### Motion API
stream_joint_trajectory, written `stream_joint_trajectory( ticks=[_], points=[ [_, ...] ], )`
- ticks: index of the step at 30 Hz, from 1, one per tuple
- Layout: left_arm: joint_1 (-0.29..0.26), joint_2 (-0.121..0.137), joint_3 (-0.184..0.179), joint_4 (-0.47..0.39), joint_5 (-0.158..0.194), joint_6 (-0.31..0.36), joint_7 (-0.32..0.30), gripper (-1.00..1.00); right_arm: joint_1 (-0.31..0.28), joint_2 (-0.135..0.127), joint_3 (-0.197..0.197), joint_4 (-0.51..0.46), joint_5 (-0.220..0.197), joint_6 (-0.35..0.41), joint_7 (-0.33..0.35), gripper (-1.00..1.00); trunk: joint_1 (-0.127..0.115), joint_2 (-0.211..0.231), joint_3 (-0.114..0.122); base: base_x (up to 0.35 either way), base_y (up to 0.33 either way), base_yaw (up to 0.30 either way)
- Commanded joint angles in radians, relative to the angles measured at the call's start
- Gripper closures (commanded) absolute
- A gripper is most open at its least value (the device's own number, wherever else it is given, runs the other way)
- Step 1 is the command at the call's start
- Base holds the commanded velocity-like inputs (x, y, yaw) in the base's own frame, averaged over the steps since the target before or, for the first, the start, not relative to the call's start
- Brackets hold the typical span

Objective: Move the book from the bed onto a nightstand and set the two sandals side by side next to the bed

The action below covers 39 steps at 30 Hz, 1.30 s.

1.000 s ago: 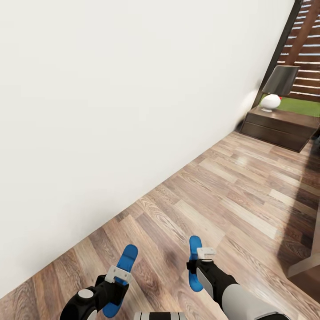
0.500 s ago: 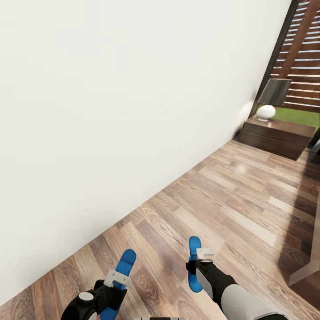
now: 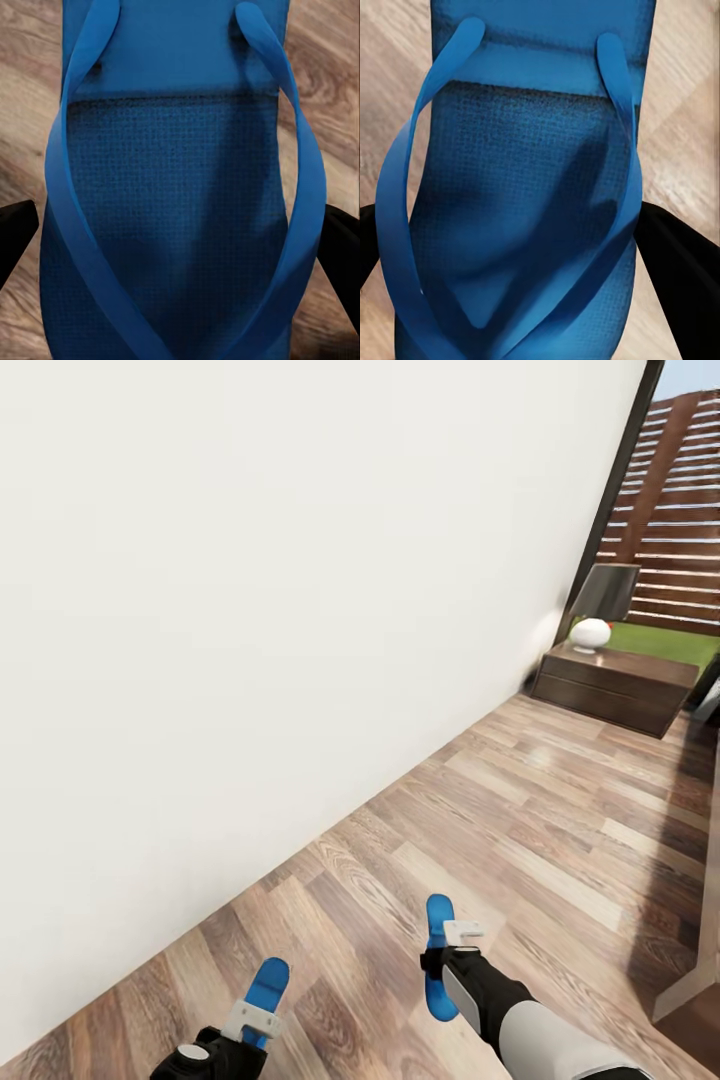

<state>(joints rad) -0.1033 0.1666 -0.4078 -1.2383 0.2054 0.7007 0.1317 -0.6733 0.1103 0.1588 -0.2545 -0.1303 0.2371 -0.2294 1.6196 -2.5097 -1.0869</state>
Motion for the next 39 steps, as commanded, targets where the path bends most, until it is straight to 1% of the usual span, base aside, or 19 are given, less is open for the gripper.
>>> stream_joint_trajectory(
  ticks=[1,4,8,15,21,39],
  points=[
    [-0.001,0.001,-0.003,0.015,0.011,-0.002,0.01,1.0,0.0,-0.001,0.008,-0.002,-0.012,0.005,-0.007,1.0,-0.001,0.0,0.003,0.0,0.0,0.0],
    [-0.002,0.001,-0.003,0.06,0.012,-0.015,0.01,1.0,0.0,-0.001,0.008,-0.002,-0.012,0.005,-0.007,1.0,-0.002,0.001,0.015,0.0,0.0,0.0],
    [-0.004,0.001,-0.003,0.084,0.012,-0.023,0.011,1.0,0.0,-0.001,0.008,-0.002,-0.012,0.005,-0.007,1.0,-0.004,0.002,0.03,0.0,0.0,0.0],
    [-0.004,0.0,-0.004,0.091,0.012,-0.025,0.011,1.0,0.0,-0.001,0.008,-0.002,-0.013,0.005,-0.007,1.0,-0.007,0.003,0.057,0.0,0.0,0.0],
    [-0.004,-0.001,-0.004,0.093,0.012,-0.027,0.016,1.0,0.0,-0.009,0.008,-0.002,-0.013,0.005,-0.007,1.0,-0.01,0.005,0.08,0.0,0.0,0.0],
    [-0.003,-0.001,-0.002,0.101,0.011,-0.056,0.017,1.0,0.0,-0.014,0.008,-0.002,-0.014,0.004,-0.007,1.0,-0.018,0.009,0.15,0.0,0.0,0.0]
  ],
)
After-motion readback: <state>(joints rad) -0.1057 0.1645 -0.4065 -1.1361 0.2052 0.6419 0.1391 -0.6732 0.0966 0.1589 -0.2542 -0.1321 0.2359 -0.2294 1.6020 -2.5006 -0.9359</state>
